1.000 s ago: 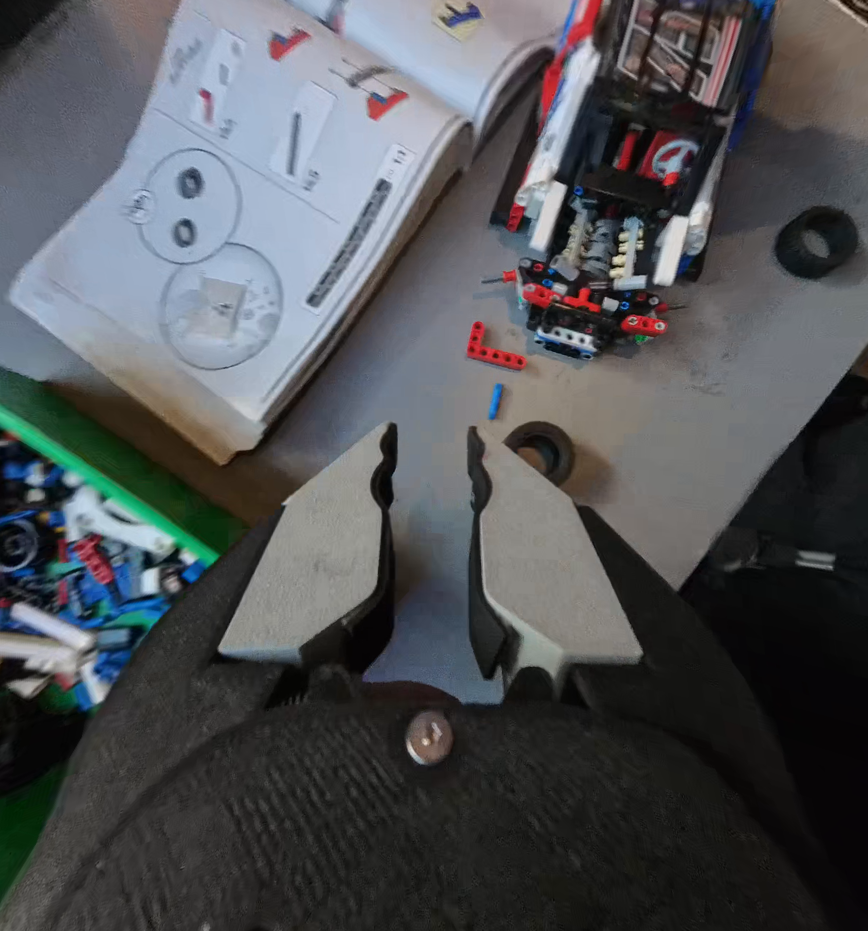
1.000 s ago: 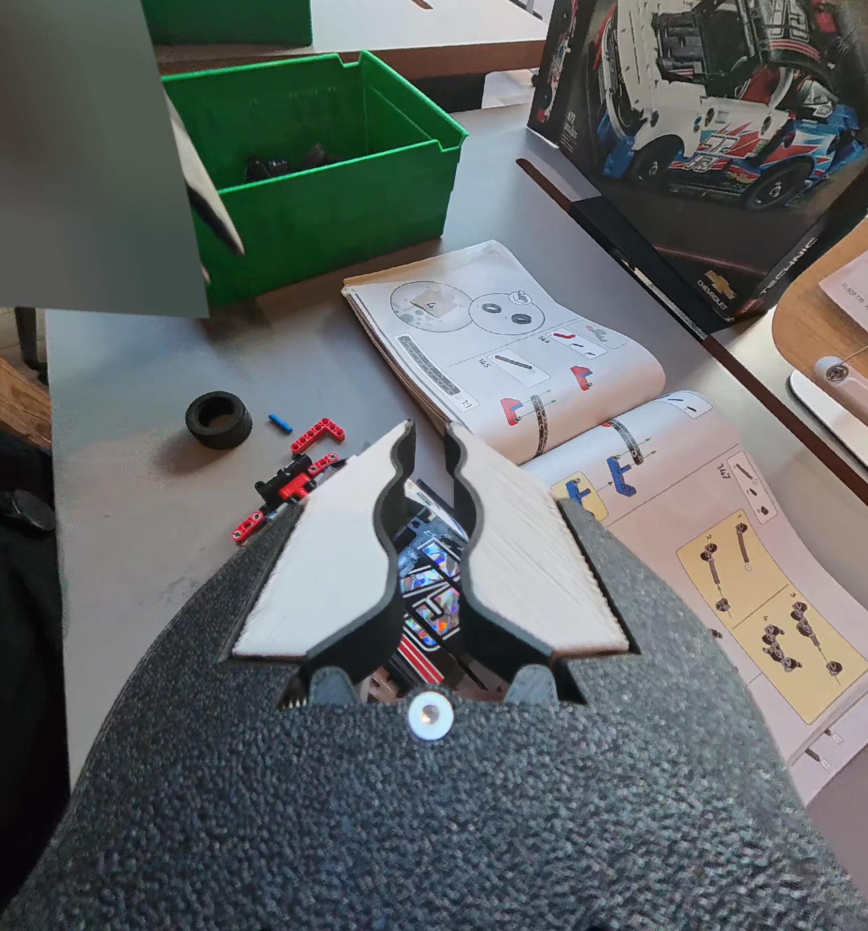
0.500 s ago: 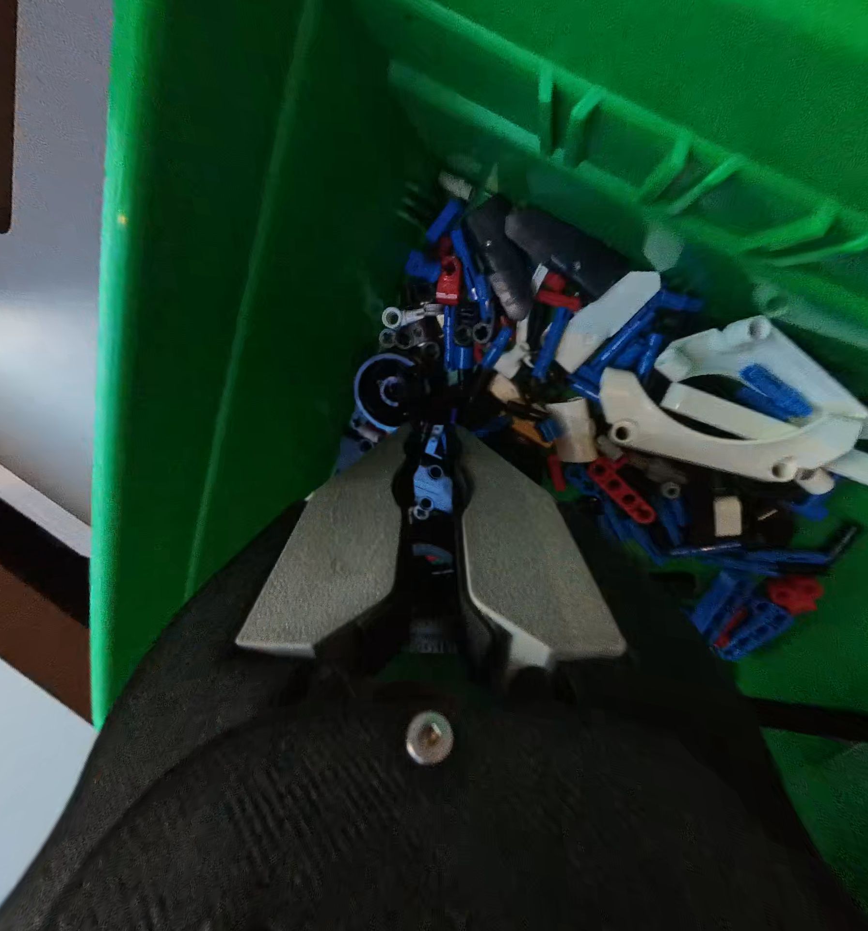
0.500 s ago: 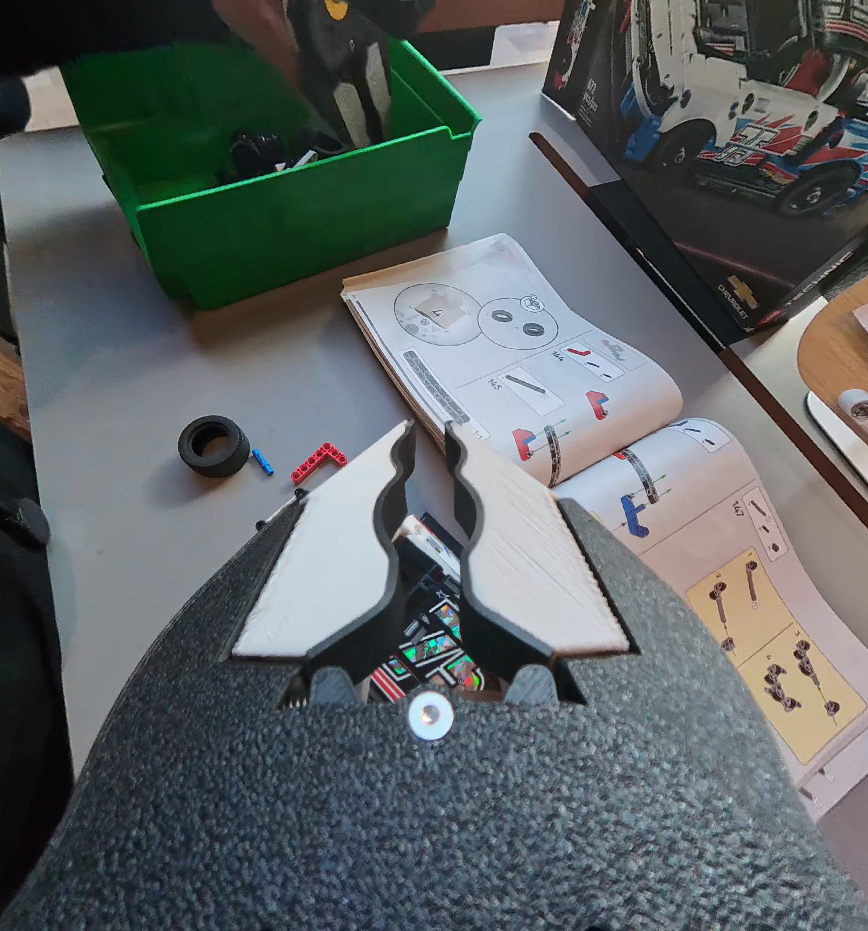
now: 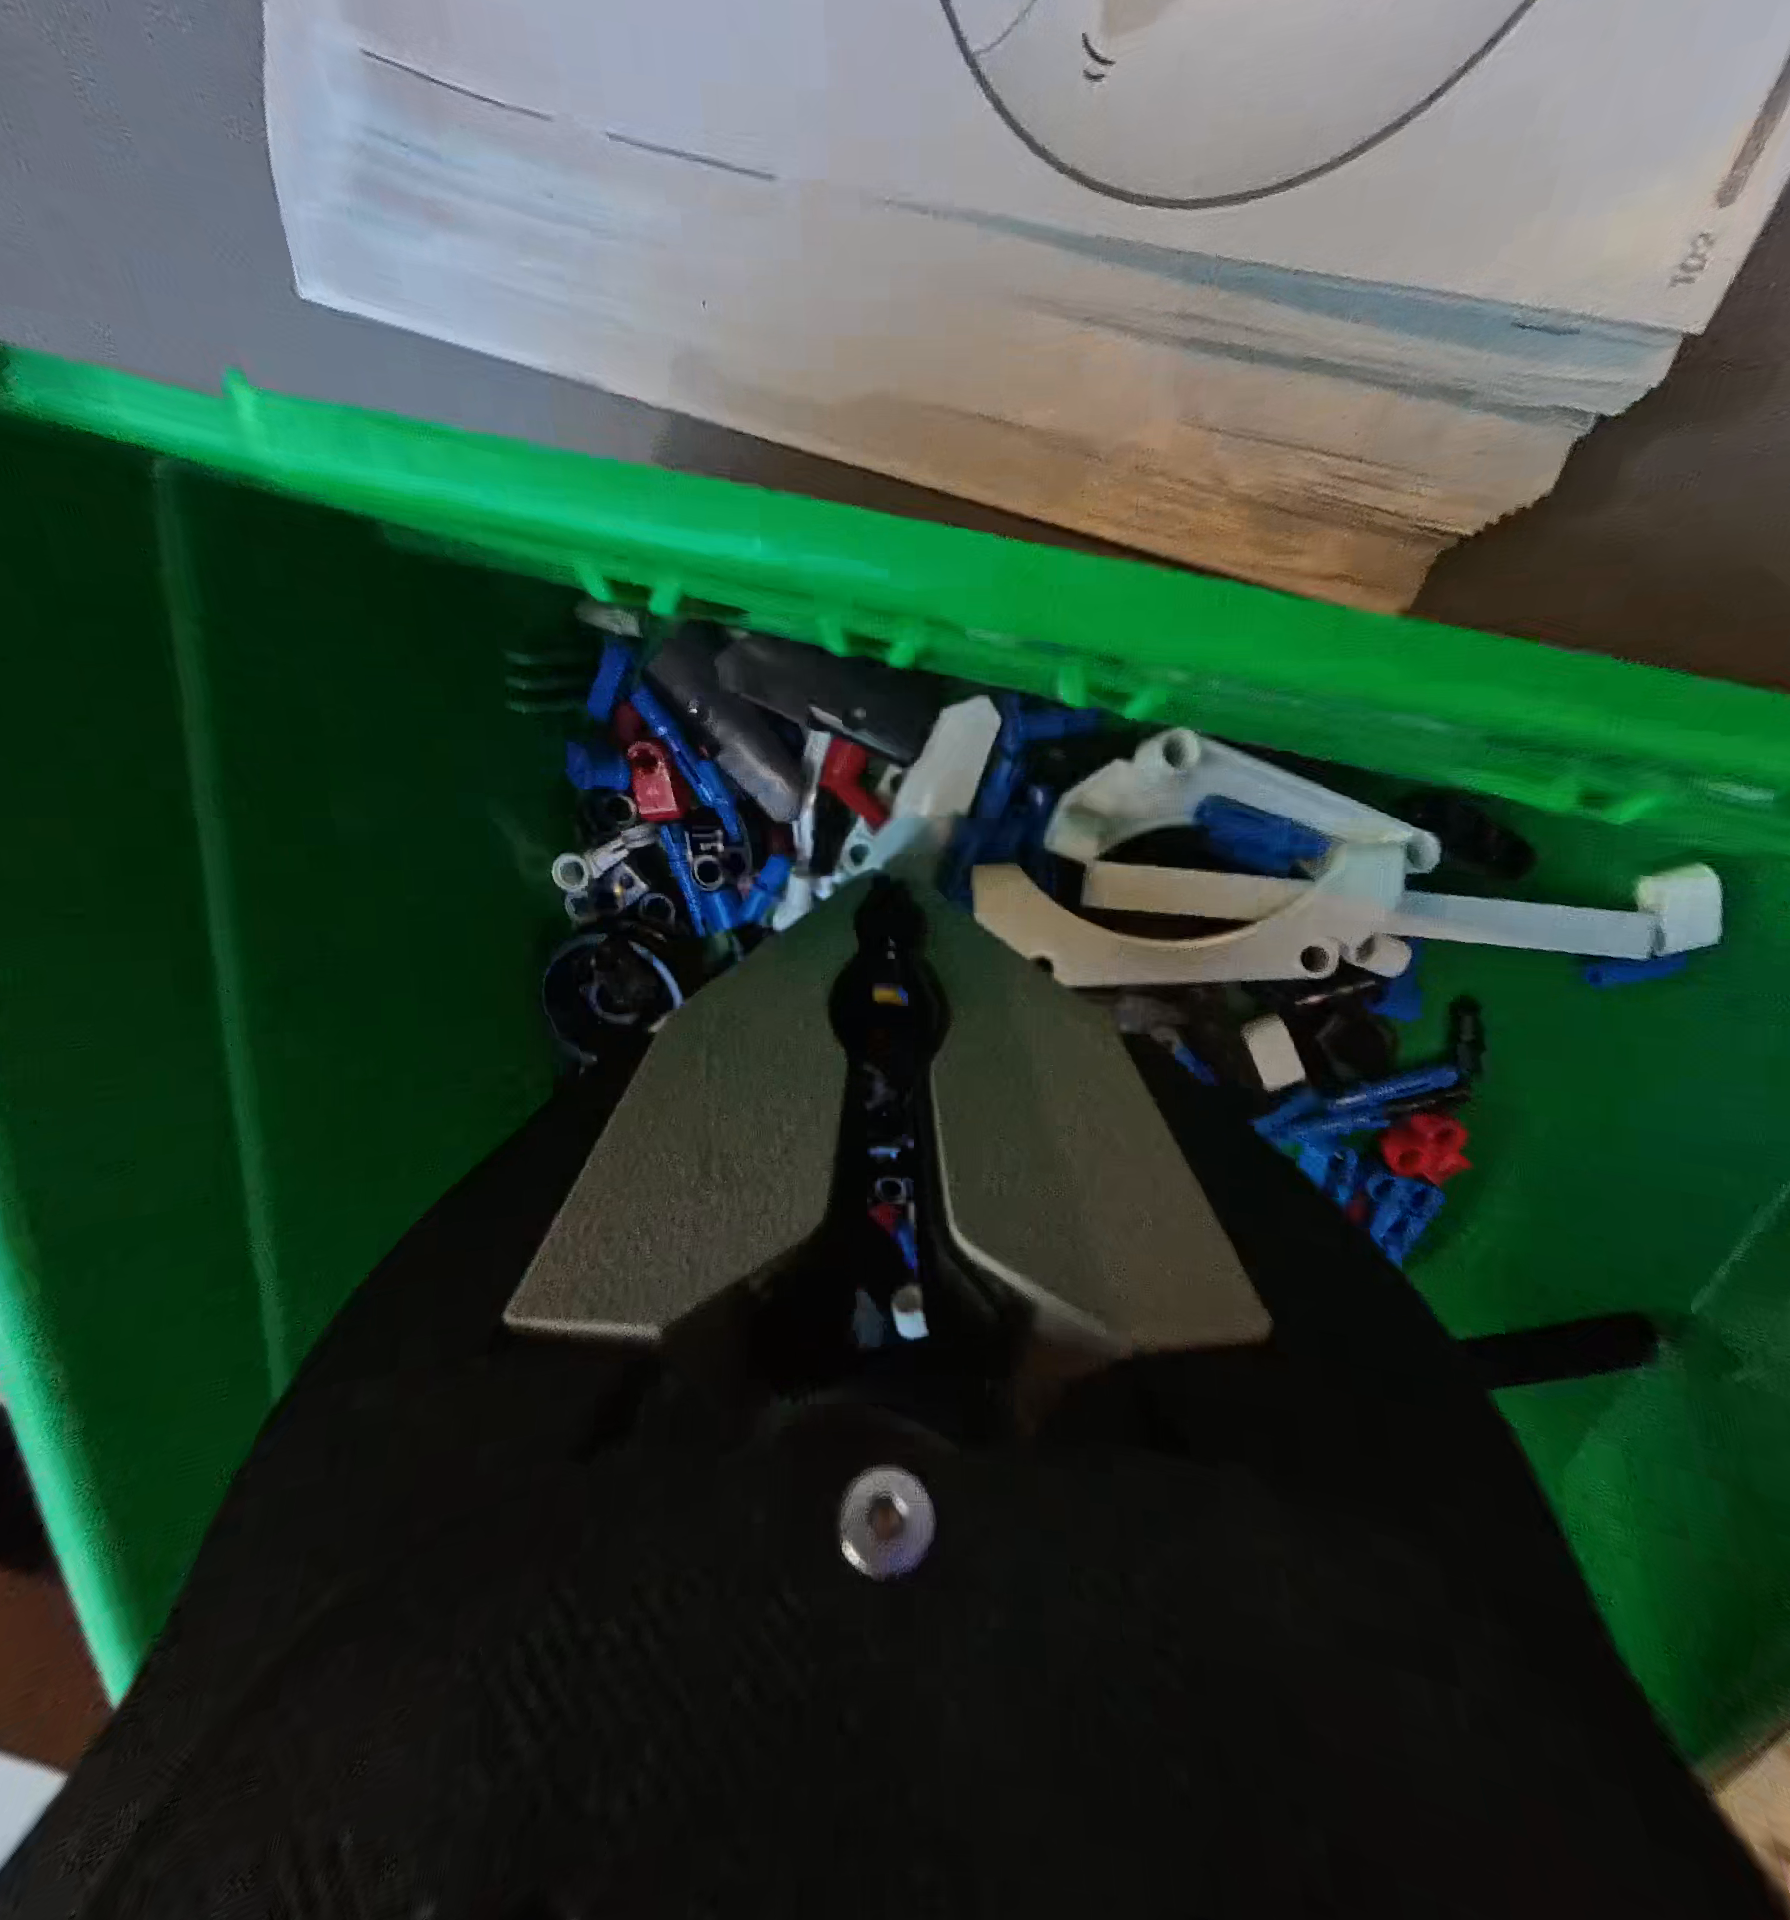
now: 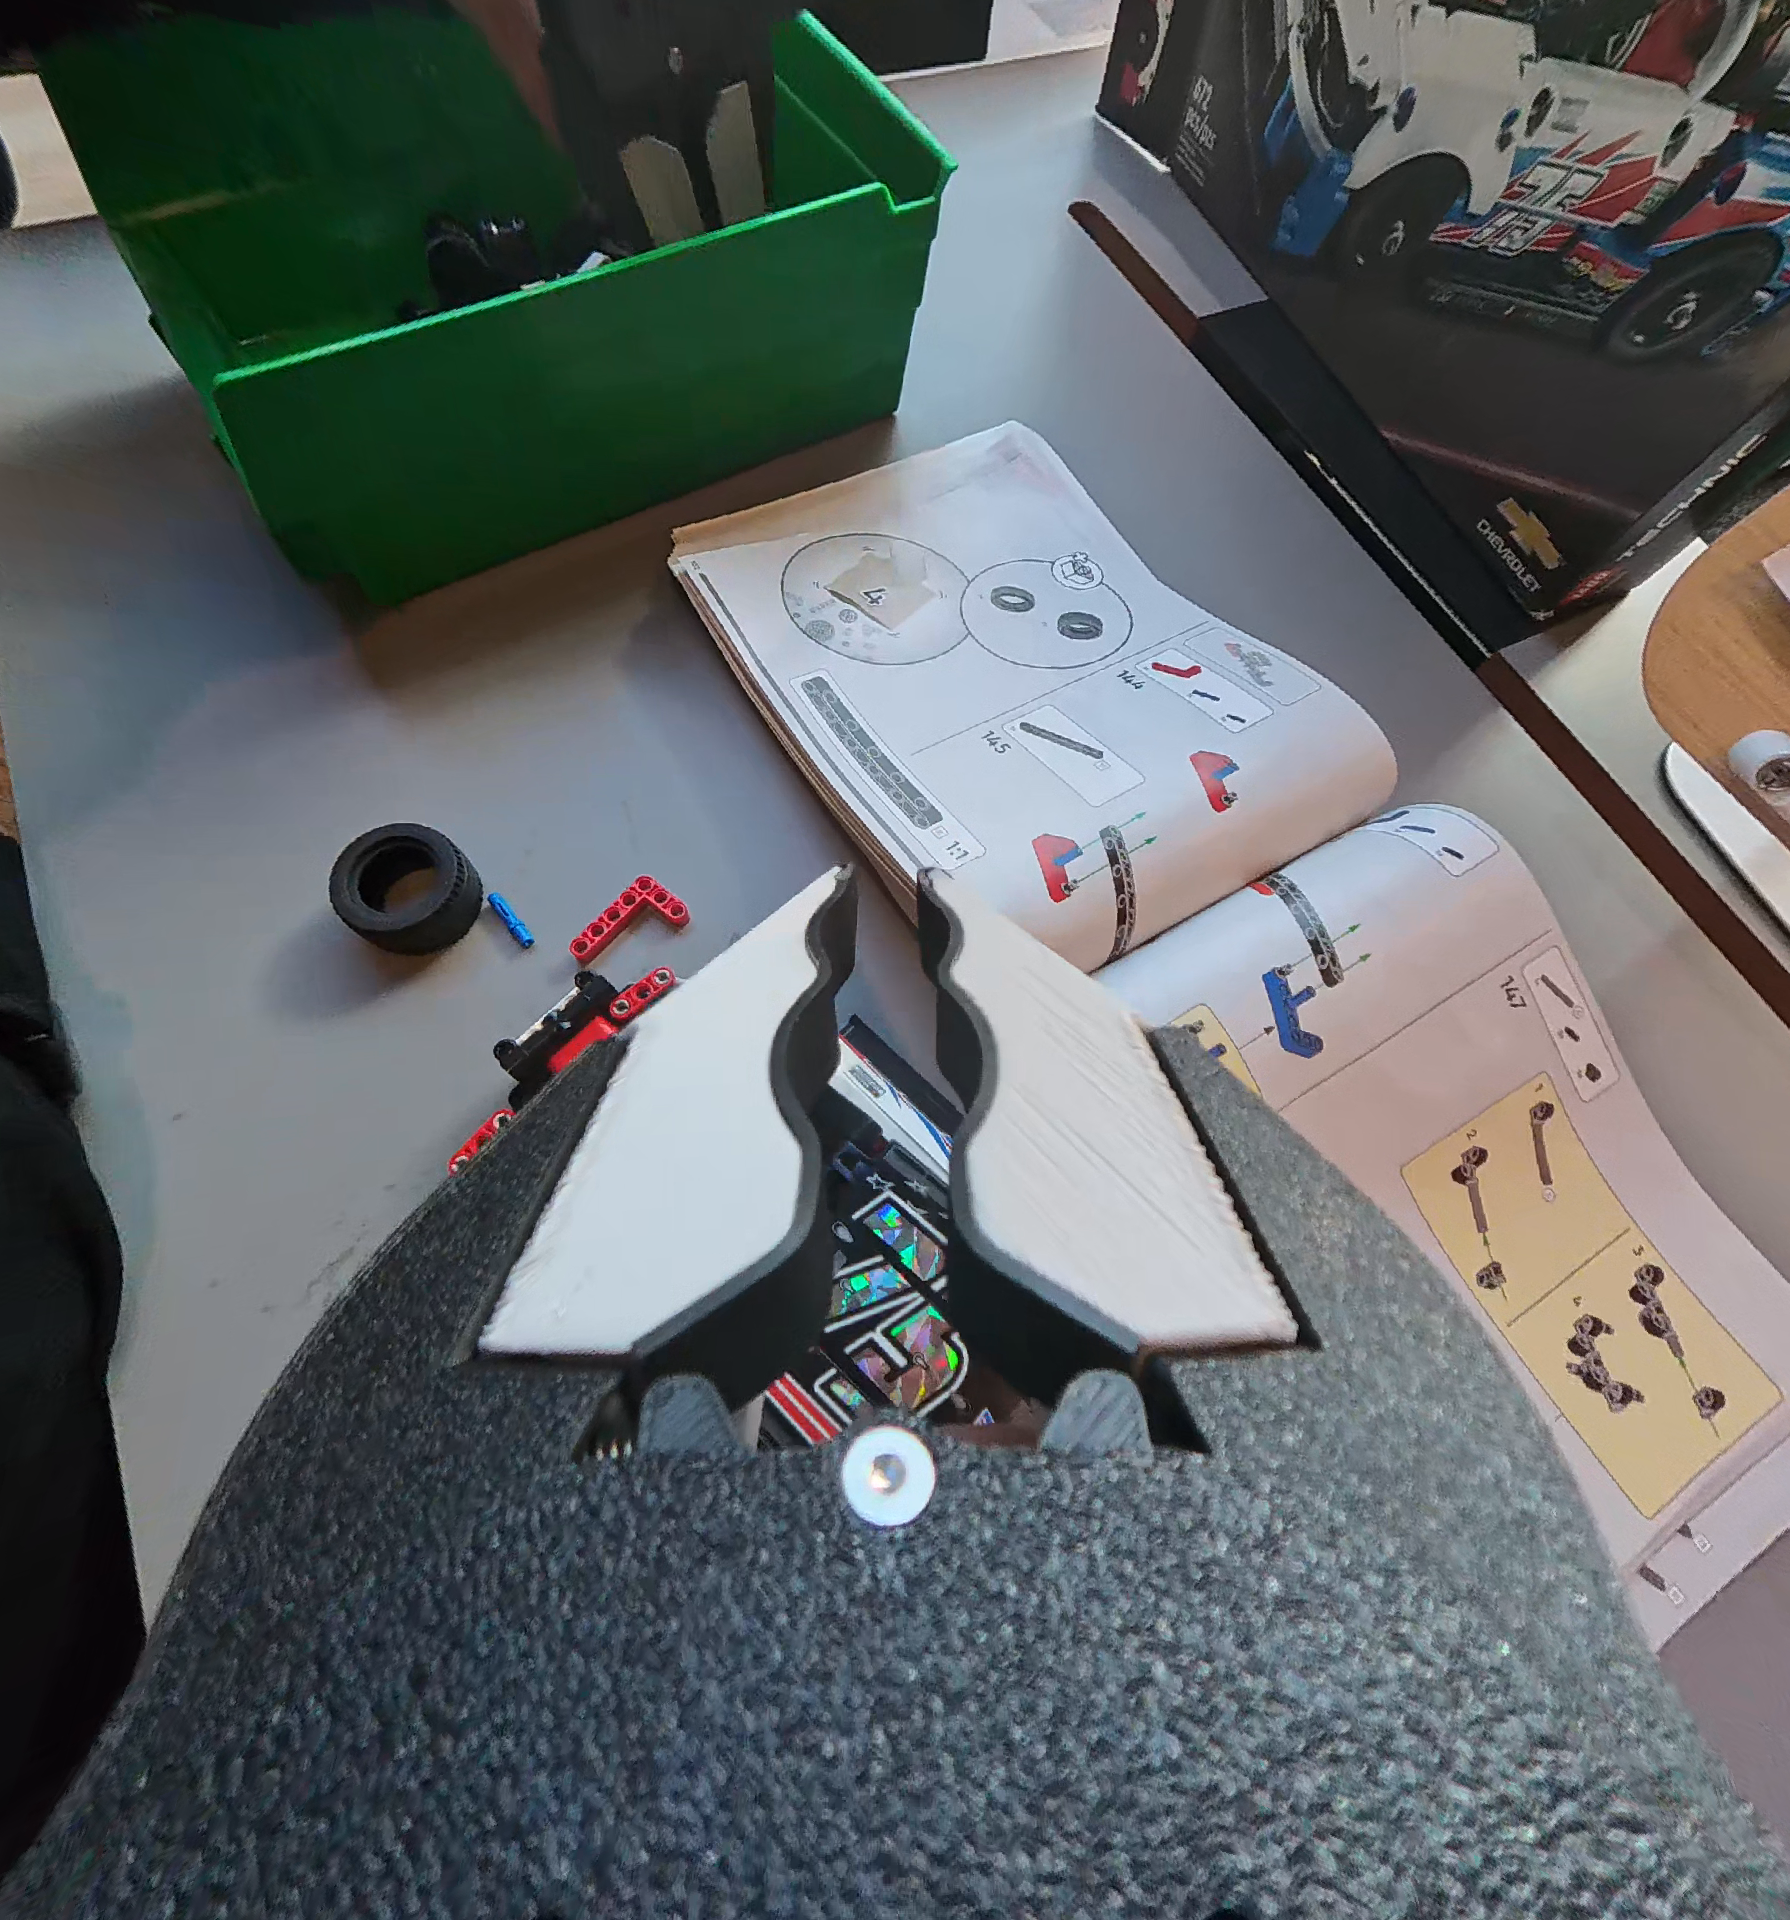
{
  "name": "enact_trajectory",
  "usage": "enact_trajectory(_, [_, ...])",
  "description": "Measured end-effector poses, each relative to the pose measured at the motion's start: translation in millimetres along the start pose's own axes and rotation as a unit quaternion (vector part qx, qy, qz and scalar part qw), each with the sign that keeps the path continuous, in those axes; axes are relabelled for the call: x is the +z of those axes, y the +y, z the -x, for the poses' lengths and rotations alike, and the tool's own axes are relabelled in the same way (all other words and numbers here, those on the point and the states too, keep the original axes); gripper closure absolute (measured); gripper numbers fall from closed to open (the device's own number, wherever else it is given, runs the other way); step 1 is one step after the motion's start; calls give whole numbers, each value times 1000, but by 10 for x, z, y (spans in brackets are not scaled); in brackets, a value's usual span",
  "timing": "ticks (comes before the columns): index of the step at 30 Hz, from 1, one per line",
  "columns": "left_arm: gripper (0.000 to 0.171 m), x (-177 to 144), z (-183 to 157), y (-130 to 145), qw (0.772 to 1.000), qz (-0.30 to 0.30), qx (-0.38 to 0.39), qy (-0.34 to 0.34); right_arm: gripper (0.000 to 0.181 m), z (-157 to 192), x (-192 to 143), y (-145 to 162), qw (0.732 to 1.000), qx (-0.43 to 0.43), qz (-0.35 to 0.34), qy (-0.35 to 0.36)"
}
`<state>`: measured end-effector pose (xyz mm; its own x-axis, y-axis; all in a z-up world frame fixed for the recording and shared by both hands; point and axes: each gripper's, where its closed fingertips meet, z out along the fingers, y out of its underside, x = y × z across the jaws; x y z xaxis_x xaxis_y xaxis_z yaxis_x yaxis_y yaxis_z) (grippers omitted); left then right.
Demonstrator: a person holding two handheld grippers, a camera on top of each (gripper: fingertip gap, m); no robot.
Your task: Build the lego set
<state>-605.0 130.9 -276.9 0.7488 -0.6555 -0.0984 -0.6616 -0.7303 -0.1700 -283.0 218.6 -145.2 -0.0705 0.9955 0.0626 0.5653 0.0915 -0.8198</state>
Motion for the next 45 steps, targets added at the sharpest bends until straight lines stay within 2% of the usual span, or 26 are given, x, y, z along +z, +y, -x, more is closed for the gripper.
enact_trajectory(2, [171, -23, -133, 99, 1000, 11, 12, 20, 170, -19, -25, 9, 1000, 1, 0, 3])
enact_trajectory(5, [171, -57, -393, 151, 996, 0, 15, 89, 171, -54, -38, 7, 1000, 5, -4, 5])
enact_trajectory(6, [168, -49, -347, 121, 997, -7, 5, 81, 171, -66, -32, 5, 1000, 7, -4, 5])
enact_trajectory(10, [162, 6, 168, -65, 998, -33, -40, -35, 170, -35, 5, -13, 1000, 6, -4, -2])
enact_trajectory(11, [169, 20, 206, -98, 998, -37, -30, -44, 170, -20, 8, -4, 1000, 0, 0, -2])
enact_trajectory(16, [167, 58, 93, -43, 1000, -6, -10, -19, 170, -11, -55, 24, 1000, -1, 4, 5])
enact_trajectory(18, [167, 28, -63, 45, 1000, 9, -3, 23, 170, -34, -77, 35, 1000, 4, 3, 8])
enact_trajectory(21, [168, -42, -140, 222, 999, 22, -9, 42, 170, -46, -76, 49, 1000, 6, 4, 8])
enact_trajectory(24, [168, -143, -230, 517, 996, 62, -19, 65, 170, -37, -56, 54, 1000, 3, 6, 6])
enact_trajectory(26, [165, -235, -558, 742, 982, 101, -25, 160, 170, -28, -43, 62, 1000, 1, 8, 5])
enact_trajectory(27, [162, -232, -586, 811, 981, 111, -13, 161, 170, -28, -41, 65, 1000, 0, 9, 5])
enact_trajectory(29, [165, -172, -387, 766, 990, 98, -28, 96, 170, -27, -41, 59, 1000, 1, 7, 5])
enact_trajectory(33, [164, -192, -71, 344, 999, -9, -39, 25, 170, -27, -32, 56, 1000, 5, 6, 6])
enact_trajectory(35, [167, -194, -8, 244, 999, -28, -22, 6, 170, -8, -33, 60, 1000, 1, 9, 5])
enact_trajectory(37, [169, -160, 29, 240, 1000, -17, -7, -11, 170, -6, -45, 70, 1000, -2, 12, 7])
enact_trajectory(39, [169, -118, -128, 272, 1000, -1, 11, 29, 170, -10, -59, 73, 1000, 2, 11, 8])
enact_trajectory(42, [171, -94, -284, 300, 998, 4, 41, 52, 170, -37, -76, 76, 1000, 6, 8, 12])
enact_trajectory(45, [171, -41, -232, 340, 999, 12, 46, 26, 170, -48, -73, 72, 1000, 7, 5, 11])
